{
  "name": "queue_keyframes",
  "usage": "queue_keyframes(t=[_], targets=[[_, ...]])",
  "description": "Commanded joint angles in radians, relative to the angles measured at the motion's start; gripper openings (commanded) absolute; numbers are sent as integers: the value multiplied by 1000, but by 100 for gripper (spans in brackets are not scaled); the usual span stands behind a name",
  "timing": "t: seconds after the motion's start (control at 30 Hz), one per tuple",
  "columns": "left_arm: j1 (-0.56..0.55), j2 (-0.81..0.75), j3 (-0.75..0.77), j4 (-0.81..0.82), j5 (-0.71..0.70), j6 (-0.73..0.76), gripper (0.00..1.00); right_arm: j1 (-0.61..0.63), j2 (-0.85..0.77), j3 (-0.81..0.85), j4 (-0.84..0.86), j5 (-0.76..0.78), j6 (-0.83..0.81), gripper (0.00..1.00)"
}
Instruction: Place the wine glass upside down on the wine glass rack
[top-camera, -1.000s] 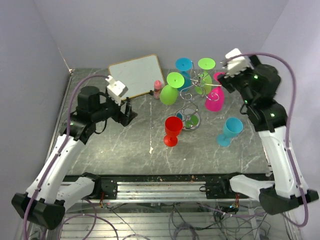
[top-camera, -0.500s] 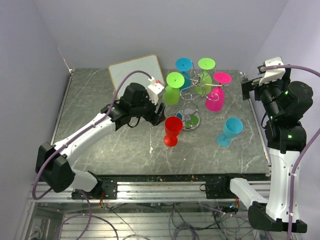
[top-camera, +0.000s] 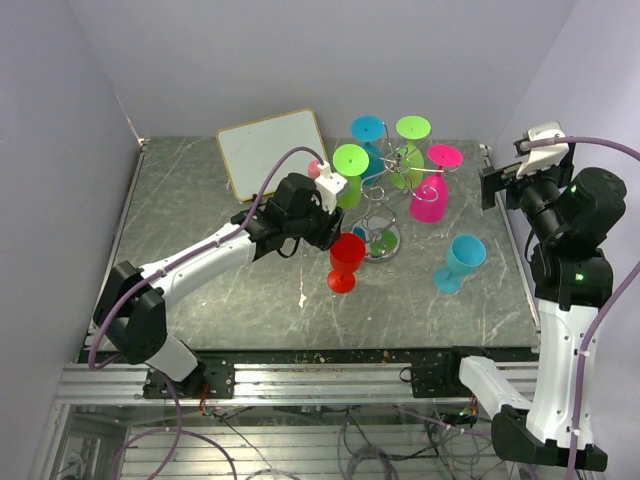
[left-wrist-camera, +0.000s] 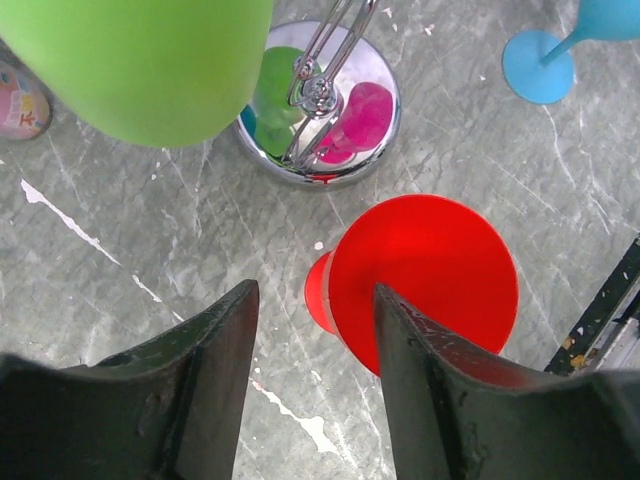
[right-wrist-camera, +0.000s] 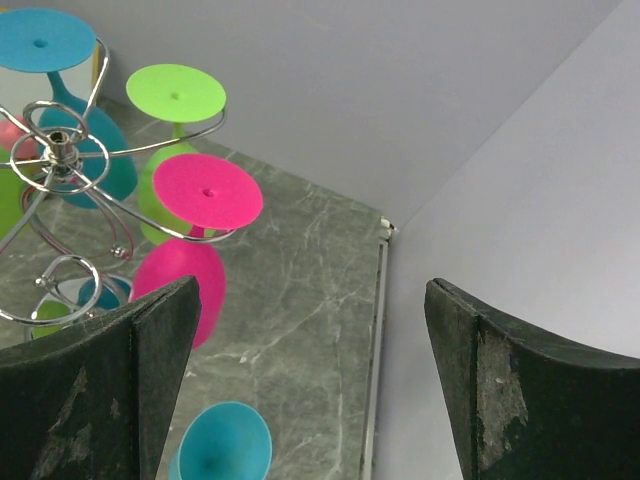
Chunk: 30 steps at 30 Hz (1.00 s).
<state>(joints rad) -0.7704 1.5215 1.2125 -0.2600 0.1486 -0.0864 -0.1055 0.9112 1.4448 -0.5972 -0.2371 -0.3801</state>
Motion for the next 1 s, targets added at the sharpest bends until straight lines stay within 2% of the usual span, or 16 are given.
queue_keyframes(t=[0.0,0.47,0.97], targets=[[-11,-5,-47,71,-27,21,58,-13,-10,-22,1,-40,13,93],[-11,-43,-105,72,-23,63,40,-30,-3,-26,0,-80,14,94],[-2,-169,-211,51,-3,80,14,-33,14,-27,2,-91,6,94]])
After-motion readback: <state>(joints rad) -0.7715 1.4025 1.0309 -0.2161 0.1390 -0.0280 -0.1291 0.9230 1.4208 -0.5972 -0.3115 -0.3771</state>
